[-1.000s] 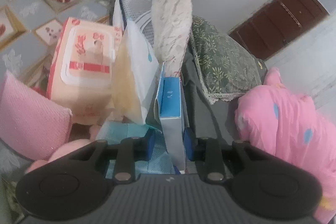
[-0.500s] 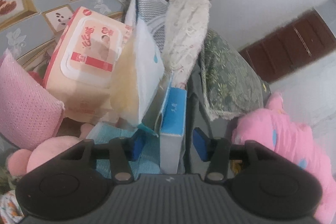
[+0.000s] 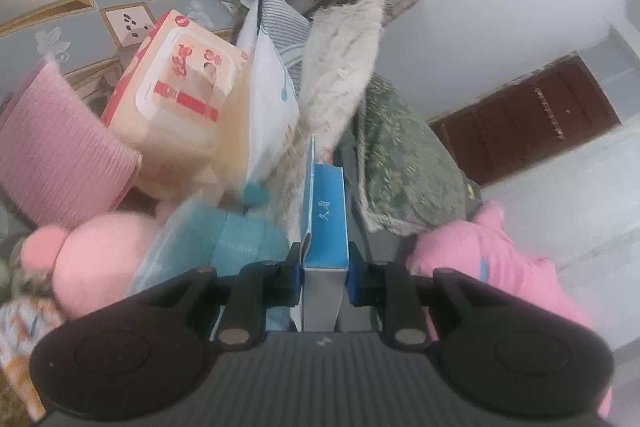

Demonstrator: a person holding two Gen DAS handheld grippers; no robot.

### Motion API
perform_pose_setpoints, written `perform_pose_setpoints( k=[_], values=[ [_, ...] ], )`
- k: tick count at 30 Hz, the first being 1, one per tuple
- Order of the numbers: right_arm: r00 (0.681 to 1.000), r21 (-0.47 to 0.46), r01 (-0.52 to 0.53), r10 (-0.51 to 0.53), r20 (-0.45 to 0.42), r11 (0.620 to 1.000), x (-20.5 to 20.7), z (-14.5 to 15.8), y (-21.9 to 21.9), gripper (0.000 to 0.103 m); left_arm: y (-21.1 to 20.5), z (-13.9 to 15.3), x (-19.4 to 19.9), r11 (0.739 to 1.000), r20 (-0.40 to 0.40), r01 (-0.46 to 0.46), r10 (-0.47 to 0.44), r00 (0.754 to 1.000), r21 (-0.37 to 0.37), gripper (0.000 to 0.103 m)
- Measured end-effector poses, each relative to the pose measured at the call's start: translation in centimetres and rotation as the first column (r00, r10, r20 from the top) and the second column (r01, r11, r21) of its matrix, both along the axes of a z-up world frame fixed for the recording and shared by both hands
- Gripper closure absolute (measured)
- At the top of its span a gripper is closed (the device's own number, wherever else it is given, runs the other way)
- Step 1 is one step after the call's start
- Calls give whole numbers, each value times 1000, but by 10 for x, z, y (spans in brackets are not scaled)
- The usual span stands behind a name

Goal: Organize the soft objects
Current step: 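Reach the right tool to the blue tissue box and grasp it, then carry the tissue box with the right tool and release it into the cardboard box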

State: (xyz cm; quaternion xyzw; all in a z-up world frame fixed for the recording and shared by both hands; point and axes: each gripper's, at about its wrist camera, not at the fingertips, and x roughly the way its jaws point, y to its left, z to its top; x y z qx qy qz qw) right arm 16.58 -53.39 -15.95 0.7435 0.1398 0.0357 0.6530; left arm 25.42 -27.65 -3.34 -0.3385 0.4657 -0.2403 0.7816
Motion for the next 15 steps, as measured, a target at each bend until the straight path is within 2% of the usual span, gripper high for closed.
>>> perform_pose_setpoints(
  k=[6,8,15],
  values=[
    [1000,-38,-11,12,27,999,-16,8,7,43,25,9,-40,997,47,62,-59,997,-52,82],
    [999,-64,-14,17,42,998,-24,12,11,54,35,14,-53,995,83,79,-74,994,-61,82],
    [991,-199,-52,75,110,979,-51,38,35,58,74,33,-99,988,225,150,-139,964,-31,77]
  ],
)
